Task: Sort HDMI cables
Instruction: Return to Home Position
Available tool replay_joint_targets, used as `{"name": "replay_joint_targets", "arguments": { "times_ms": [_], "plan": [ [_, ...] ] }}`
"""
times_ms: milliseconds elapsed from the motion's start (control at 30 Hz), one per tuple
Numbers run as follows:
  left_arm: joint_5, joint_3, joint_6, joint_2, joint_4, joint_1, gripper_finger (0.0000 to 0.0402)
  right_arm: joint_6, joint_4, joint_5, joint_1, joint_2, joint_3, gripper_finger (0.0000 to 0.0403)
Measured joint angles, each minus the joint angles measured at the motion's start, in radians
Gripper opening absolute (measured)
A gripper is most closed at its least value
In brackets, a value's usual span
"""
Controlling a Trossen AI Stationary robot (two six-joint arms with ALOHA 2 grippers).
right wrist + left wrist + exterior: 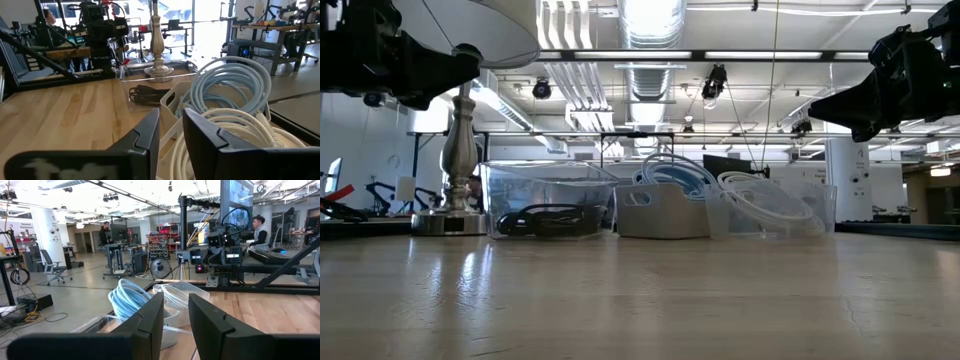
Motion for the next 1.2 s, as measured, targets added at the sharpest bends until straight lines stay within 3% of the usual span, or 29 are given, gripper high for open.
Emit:
{"name": "replay_joint_targets", "arguments": {
  "times_ms": [300, 900, 1200],
  "plan": [
    [0.0, 0.0, 0.0, 0.0, -0.001, 0.0, 0.0094, 0.0, 0.0, 0.0, 0.0, 0.0, 0.0, 0.0068],
    [0.0, 0.0, 0.0, 0.0, 0.002, 0.0, 0.0094, 0.0, 0.0, 0.0, 0.0, 0.0, 0.0, 0.0091],
    [0.0, 0.0, 0.0, 0.0, 0.002, 0.0, 0.0094, 0.0, 0.0, 0.0, 0.0, 0.0, 0.0, 0.0075]
  ]
}}
